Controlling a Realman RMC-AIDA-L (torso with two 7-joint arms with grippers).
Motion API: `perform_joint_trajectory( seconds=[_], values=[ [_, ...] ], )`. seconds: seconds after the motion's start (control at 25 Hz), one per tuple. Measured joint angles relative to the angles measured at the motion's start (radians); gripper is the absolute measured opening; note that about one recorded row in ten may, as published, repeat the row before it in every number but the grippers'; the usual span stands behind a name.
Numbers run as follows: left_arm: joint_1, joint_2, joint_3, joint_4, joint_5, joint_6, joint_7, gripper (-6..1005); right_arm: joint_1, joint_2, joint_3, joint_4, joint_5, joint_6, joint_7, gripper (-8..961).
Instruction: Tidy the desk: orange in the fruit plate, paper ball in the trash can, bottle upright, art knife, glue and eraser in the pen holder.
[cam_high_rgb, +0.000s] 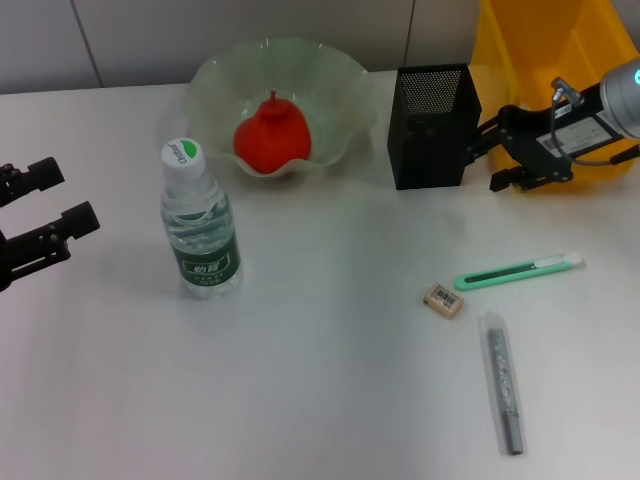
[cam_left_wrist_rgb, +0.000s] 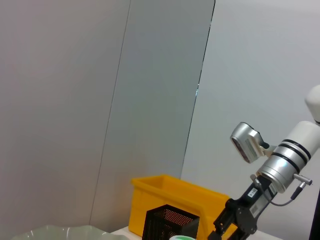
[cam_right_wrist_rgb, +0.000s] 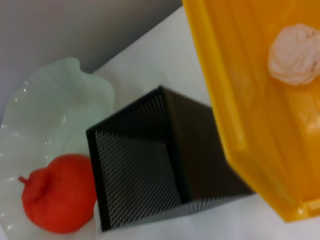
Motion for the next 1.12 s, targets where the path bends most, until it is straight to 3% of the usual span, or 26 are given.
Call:
perform_joint_trajectory(
  seconds=[0.32, 1.12],
  values=[
    [0.001, -0.002, 0.001, -0.001, 0.003, -0.001, 0.004, 786, 0.011, -0.039, -0.007, 0.128, 0.0, 0.122, 0.001, 536],
    [0.005, -0.005, 0.008, -0.003, 0.004, -0.001, 0.003, 786, 0.044, -0.051, -0.081, 0.158, 0.02, 0.143, -0.005, 534]
  ],
)
